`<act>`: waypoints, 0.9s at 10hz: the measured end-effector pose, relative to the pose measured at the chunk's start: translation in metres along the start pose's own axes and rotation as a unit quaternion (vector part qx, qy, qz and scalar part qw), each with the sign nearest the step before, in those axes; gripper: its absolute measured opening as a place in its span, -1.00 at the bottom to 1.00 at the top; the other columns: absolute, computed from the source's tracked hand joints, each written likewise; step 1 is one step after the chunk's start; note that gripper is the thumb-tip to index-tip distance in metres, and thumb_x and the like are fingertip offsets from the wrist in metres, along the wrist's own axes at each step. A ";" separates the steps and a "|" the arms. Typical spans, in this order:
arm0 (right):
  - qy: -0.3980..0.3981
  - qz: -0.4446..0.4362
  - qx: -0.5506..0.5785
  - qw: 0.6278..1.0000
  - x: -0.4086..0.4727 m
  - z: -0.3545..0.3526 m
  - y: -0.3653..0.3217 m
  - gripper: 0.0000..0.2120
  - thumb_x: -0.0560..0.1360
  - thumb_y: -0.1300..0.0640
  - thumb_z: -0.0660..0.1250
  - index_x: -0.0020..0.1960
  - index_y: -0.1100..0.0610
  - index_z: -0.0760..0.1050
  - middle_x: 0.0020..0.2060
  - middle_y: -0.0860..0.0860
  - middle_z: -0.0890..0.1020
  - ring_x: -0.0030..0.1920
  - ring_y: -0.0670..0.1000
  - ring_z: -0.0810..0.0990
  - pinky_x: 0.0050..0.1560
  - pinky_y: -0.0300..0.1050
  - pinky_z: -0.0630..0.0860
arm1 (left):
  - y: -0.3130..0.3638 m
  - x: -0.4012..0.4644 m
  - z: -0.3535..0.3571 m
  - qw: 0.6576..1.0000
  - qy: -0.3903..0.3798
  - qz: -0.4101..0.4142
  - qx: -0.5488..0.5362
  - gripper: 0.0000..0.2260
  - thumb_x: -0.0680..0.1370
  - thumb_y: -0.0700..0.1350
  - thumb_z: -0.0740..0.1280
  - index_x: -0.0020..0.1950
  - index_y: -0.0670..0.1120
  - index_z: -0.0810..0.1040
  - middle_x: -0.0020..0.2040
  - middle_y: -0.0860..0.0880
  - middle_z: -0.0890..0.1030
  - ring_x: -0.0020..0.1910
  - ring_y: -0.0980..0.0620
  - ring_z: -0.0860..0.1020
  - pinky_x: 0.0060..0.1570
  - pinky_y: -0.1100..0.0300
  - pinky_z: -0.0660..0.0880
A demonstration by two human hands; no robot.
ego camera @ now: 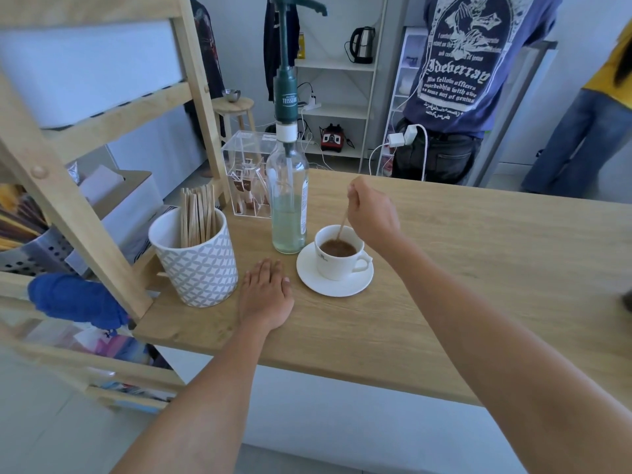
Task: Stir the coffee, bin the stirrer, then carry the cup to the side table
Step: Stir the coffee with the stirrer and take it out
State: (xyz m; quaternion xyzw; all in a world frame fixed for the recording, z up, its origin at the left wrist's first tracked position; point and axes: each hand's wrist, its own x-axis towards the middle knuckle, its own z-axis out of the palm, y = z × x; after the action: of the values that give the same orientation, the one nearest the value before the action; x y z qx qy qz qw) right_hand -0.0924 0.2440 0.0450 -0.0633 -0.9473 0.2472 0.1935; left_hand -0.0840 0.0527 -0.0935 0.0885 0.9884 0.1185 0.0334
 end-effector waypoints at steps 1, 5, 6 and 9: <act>-0.021 -0.010 0.042 0.999 -0.002 0.001 -0.003 -0.73 0.62 0.13 -0.03 0.05 0.22 0.41 -0.18 0.19 0.63 -0.13 0.23 0.58 -0.06 0.11 0.50 | 0.000 0.000 0.000 1.000 0.000 -0.001 0.004 -0.50 0.66 0.02 -0.16 0.60 -0.06 -0.02 0.61 -0.06 -0.03 0.58 0.01 -0.10 0.54 0.02 -0.17; -0.023 -0.018 0.029 0.999 -0.002 -0.002 -0.002 -0.73 0.61 0.15 -0.03 0.04 0.21 0.42 -0.19 0.17 0.63 -0.12 0.23 0.57 0.00 0.07 0.45 | 0.000 0.001 0.001 1.000 0.000 -0.002 0.006 -0.51 0.66 0.02 -0.15 0.60 -0.05 -0.02 0.61 -0.05 -0.02 0.58 0.01 -0.10 0.54 0.01 -0.16; -0.017 -0.016 0.026 0.999 -0.002 -0.004 0.003 -0.73 0.61 0.13 -0.03 0.02 0.22 0.41 -0.20 0.19 0.62 -0.14 0.24 0.57 -0.09 0.05 0.45 | 0.000 0.000 0.000 1.000 -0.001 -0.002 0.002 -0.51 0.66 0.02 -0.15 0.60 -0.05 -0.02 0.61 -0.05 -0.02 0.58 0.01 -0.10 0.54 0.02 -0.16; 0.086 0.171 0.239 0.952 0.000 -0.017 0.039 -0.76 0.59 0.14 -0.03 -0.08 0.21 0.36 -0.17 0.21 0.56 -0.19 0.09 0.48 -0.26 -0.06 0.41 | 0.000 0.001 0.001 1.000 -0.007 -0.005 -0.004 -0.50 0.65 0.02 -0.16 0.60 -0.05 -0.02 0.61 -0.05 -0.02 0.58 0.01 -0.10 0.54 0.01 -0.17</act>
State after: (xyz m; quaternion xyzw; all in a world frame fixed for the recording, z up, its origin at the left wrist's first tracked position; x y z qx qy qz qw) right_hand -0.0841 0.2858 0.0395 -0.1977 -0.8153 0.4890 0.2387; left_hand -0.0847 0.0531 -0.0943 0.0840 0.9882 0.1216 0.0411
